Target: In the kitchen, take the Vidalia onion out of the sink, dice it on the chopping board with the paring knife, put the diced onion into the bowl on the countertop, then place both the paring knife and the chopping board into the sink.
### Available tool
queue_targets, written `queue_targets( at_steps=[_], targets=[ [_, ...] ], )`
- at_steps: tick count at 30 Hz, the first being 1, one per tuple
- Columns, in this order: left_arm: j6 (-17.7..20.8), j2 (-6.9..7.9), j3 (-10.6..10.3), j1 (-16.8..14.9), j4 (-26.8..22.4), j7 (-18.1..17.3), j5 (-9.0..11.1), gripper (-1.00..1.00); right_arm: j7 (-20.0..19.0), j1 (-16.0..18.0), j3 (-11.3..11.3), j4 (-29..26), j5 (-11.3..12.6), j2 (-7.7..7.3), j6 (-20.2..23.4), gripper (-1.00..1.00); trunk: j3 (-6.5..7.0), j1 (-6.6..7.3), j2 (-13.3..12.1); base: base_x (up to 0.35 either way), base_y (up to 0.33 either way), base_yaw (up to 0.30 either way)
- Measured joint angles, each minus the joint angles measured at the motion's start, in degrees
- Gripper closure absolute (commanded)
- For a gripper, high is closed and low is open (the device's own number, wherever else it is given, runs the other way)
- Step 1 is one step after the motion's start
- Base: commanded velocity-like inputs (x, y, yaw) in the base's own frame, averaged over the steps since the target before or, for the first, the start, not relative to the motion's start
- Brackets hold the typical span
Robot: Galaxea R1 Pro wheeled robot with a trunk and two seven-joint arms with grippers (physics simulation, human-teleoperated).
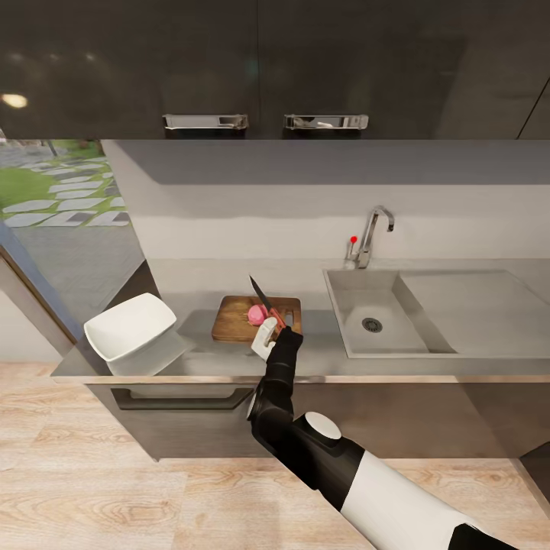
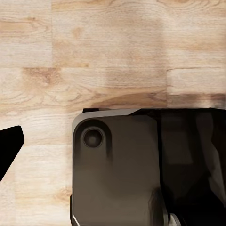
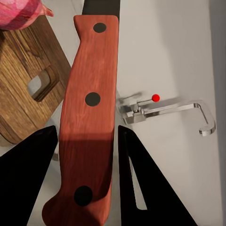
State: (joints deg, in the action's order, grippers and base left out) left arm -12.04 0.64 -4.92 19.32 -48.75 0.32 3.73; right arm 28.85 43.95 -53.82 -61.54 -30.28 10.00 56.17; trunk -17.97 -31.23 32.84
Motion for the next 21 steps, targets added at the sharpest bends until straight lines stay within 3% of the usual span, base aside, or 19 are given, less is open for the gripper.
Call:
queue_targets(
  at_steps=[21],
  targets=[
    [0.0,0.00,0.0,0.0,0.7,0.0,-0.1,-1.00,0.2,0.0,0.0,-0.1,0.0,0.00,0.0,1.00,-0.21,0.00,0.0,0.000,0.000,0.000]
  ],
)
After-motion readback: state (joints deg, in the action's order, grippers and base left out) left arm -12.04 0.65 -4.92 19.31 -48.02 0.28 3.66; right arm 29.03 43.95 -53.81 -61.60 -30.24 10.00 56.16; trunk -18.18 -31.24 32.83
